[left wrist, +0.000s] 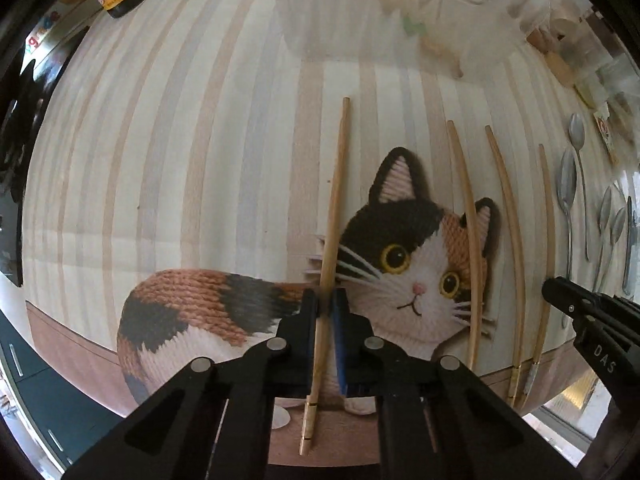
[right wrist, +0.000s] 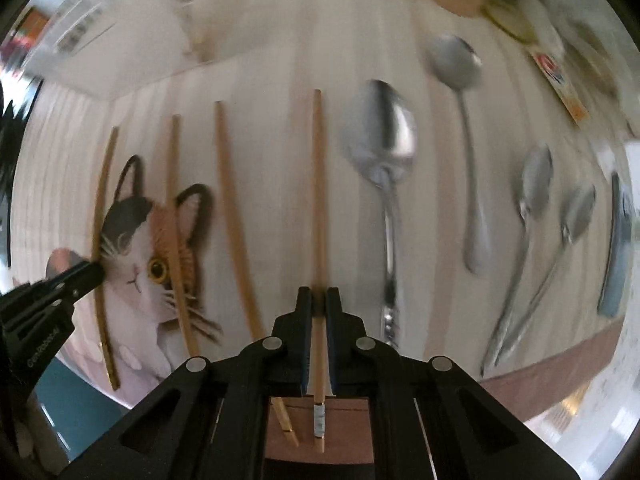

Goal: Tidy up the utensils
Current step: 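Return to the cat mat and grasp one chopstick with each tool, then carry both held chopsticks up to the clear plastic rack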

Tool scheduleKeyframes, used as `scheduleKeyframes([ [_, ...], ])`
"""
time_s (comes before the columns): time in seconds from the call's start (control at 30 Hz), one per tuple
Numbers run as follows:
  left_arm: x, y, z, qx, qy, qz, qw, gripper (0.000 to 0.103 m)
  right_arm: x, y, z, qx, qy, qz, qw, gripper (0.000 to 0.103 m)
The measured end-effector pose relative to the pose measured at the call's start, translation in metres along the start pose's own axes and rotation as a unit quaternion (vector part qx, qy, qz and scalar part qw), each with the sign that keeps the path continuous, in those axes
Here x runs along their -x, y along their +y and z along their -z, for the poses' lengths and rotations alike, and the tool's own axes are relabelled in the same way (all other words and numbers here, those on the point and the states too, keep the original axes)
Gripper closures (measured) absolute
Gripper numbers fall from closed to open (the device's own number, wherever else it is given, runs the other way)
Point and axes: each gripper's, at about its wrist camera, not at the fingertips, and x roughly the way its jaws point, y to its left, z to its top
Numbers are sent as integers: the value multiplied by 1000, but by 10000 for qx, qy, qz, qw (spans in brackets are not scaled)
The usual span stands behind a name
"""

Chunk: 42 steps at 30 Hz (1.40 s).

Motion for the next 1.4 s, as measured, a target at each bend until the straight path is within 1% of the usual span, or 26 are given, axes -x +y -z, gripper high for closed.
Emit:
scheduleKeyframes([
  [0.07, -3, 0, 2, -35, -19, -23, 10000, 97, 0, -4, 0, -77, 77, -58, 9999, 96],
  [0.17, -3, -4, 2, -90, -19, -35, 10000, 97, -4, -11, 5, -158, 357, -85, 9992, 94],
  [0.23, -5, -3, 7, -105, -26, -39, 9999, 97, -5, -19, 5, -141, 386, -69, 9991, 93],
  [0.37, -8, -10, 8, -128, -41, -52, 9999, 97, -3, -18, 14, -60, 319, 41, 9995, 93],
  [0.47, -10, -12, 9, -253, -67, -107, 9996, 96, -3, -6, 20, 4, 294, 150, 9995, 93],
  [0.53, -10, -14, 8, -261, -74, -94, 9996, 96, -7, 11, 25, 49, 252, 207, 9995, 93],
  [0.8, -9, -13, 9, -248, -130, -93, 9996, 97, -10, 25, 28, 62, 188, 238, 9995, 93],
  [0.87, -8, -13, 12, -286, -141, -130, 9994, 98, -11, 28, 31, 0, 123, 255, 9996, 94],
  [0.9, -9, -14, 13, -296, -141, -172, 9993, 98, -12, 26, 31, -29, 95, 232, 9997, 96],
  [1.0, -6, -11, 18, -265, -157, -228, 9993, 98, -12, 25, 34, -101, 59, 201, 9997, 96],
  [1.17, 9, -2, 25, -219, -336, -365, 9985, 98, -4, 19, 36, -173, -25, 82, 9998, 96],
  [1.27, 19, 5, 26, -222, -498, -547, 9970, 98, 7, 16, 33, -221, -141, 6, 9997, 96],
  [1.4, 34, 19, 28, -79, -631, -605, 9961, 98, 31, 13, 28, -228, -313, -111, 9992, 96],
])
